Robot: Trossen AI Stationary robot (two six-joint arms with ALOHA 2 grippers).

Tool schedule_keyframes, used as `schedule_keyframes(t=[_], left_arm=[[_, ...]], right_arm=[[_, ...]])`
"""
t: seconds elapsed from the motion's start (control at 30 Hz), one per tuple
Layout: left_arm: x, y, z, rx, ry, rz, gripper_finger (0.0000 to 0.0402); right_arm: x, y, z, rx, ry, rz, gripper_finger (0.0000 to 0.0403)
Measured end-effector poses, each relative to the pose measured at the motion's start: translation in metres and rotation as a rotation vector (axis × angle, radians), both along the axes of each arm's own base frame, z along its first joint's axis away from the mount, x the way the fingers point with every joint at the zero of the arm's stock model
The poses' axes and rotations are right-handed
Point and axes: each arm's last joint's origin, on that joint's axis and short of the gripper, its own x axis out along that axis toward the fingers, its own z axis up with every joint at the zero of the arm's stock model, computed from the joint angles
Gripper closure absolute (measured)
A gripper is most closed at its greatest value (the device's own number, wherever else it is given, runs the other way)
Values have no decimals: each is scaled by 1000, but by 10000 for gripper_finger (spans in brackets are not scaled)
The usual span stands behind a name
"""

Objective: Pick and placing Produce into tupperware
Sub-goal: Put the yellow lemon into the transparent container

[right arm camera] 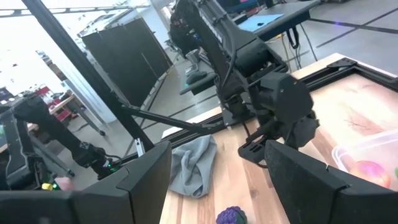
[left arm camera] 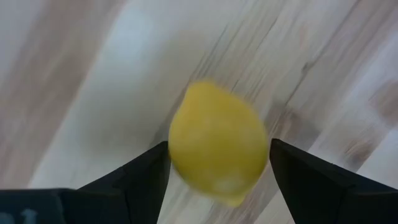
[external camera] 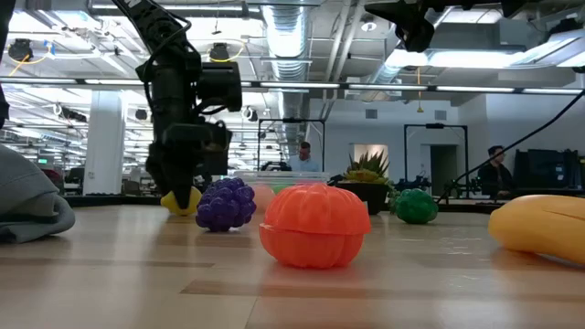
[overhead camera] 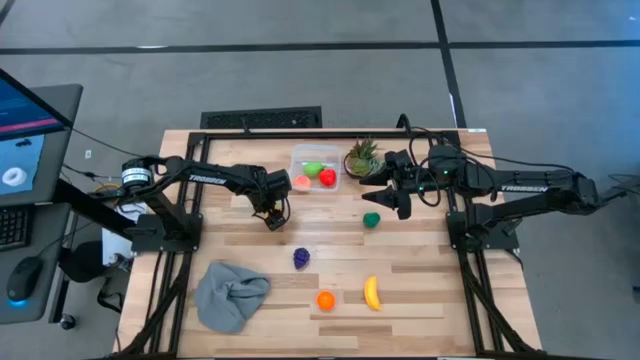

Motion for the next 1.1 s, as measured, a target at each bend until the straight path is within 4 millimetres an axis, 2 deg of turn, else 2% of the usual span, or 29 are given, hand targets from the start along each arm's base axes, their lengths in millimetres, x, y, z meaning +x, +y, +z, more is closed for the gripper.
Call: schedule_keyframes(t=[0.7,1.0,1.1], left_arm=[[3,2,-2,22,-43,22,140],[3,2,-2,30,-42,14,200],[3,2,-2,31,-43,14,206]], right_arm=[[0,0,0,-1,1,-1,122],[0,0,0,-2,1,0,122],[0,0,0,-2,1,0,122]])
